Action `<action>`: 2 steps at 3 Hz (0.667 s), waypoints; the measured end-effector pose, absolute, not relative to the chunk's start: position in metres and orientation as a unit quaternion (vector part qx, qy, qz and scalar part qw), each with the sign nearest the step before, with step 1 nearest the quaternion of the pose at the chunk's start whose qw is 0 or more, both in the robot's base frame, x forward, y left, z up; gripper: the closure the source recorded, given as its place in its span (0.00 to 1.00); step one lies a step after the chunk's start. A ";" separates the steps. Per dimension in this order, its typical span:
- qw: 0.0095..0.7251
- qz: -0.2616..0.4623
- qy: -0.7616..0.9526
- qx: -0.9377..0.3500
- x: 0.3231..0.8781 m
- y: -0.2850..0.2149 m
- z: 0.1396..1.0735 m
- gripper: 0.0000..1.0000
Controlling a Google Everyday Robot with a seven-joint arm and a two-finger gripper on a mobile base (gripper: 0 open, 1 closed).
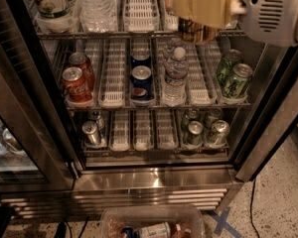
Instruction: Pick orange can from top shelf of fridge
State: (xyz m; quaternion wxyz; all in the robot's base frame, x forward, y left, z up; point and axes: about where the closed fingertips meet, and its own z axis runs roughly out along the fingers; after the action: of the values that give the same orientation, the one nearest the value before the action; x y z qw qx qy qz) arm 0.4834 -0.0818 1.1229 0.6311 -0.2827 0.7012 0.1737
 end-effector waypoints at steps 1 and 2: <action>0.600 0.230 0.690 -0.333 0.429 -0.057 1.119 1.00; 0.564 0.272 0.682 -0.379 0.382 -0.038 1.106 1.00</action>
Offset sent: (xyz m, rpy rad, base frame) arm -0.1578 0.0576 -0.0417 -0.0309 0.1702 0.4536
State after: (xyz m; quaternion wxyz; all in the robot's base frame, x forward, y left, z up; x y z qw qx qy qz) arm 0.3818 -0.0382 1.1056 0.5639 -0.3788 0.6815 0.2721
